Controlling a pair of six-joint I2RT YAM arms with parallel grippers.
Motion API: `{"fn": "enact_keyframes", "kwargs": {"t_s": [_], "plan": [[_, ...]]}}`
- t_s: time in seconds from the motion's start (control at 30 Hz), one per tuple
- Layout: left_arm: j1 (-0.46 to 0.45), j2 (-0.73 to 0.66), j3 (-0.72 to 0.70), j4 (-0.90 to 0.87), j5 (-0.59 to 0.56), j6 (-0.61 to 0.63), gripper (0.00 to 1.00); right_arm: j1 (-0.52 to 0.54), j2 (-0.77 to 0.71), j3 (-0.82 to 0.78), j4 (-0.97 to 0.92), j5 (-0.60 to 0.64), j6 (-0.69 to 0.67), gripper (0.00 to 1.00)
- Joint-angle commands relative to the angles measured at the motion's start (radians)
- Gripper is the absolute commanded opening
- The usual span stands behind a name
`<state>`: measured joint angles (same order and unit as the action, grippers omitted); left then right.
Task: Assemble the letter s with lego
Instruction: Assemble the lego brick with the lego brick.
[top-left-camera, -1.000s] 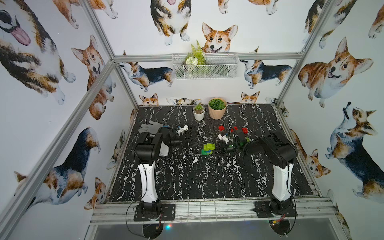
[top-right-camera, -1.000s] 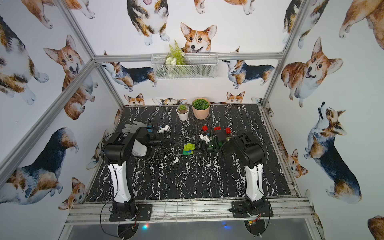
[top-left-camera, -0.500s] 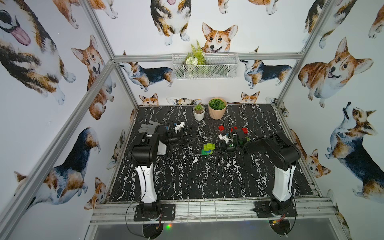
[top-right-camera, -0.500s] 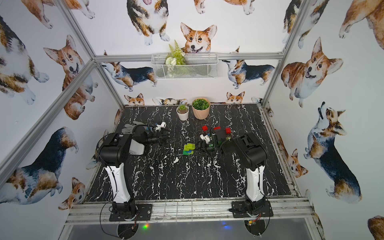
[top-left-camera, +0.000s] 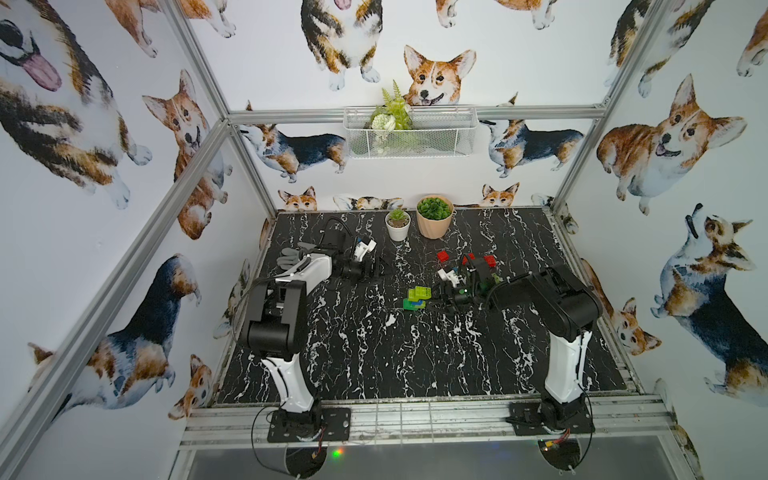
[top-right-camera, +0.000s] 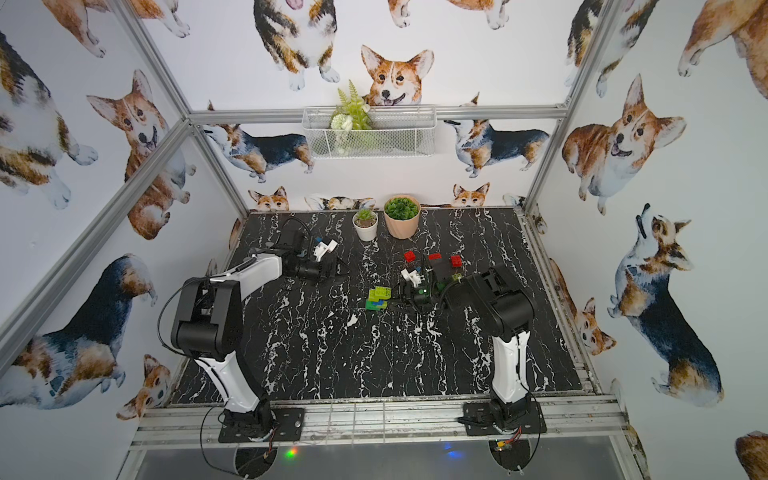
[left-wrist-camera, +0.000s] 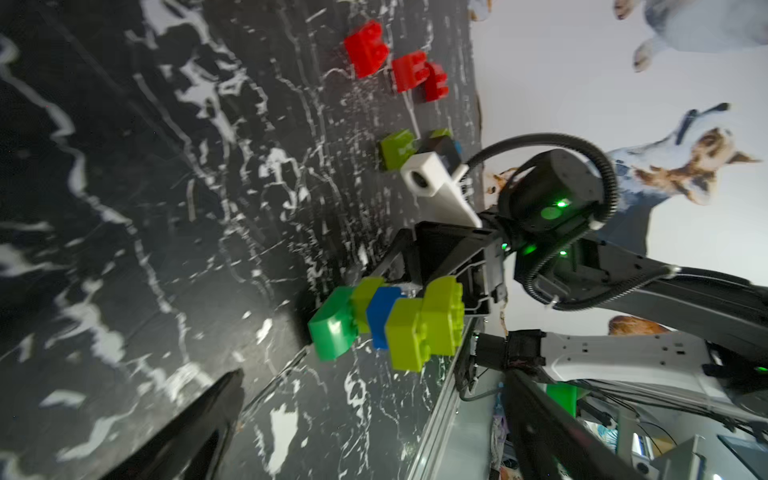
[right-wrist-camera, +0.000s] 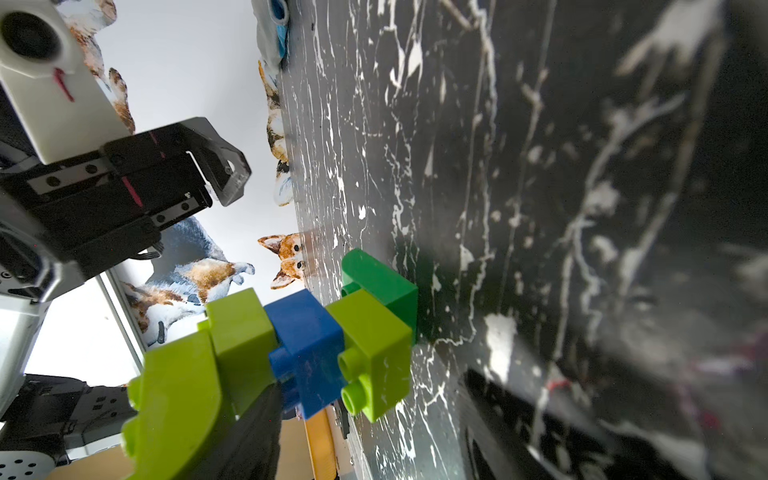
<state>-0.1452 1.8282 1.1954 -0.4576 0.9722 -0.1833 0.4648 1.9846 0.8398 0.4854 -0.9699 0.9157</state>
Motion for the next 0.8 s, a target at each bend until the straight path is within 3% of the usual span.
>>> {"fn": "enact_keyframes", "kwargs": {"t_s": [0.0, 0.37, 0.77], "plan": [[-0.006, -0.019, -0.003, -0.107, -0.062, 0.076, 1.00, 0.004, -0.003, -0.010, -0.063, 0.090, 0.012, 0.67], [-0.005, -0.094, -0.038, -0.102, -0.172, 0.056, 1.00, 0.033, -0.020, 0.041, -0.127, 0.111, -0.031, 0.69], [-0.004, -0.101, -0.049, -0.079, -0.141, 0.041, 1.00, 0.040, -0.035, 0.020, -0.038, 0.088, 0.033, 0.71]]}}
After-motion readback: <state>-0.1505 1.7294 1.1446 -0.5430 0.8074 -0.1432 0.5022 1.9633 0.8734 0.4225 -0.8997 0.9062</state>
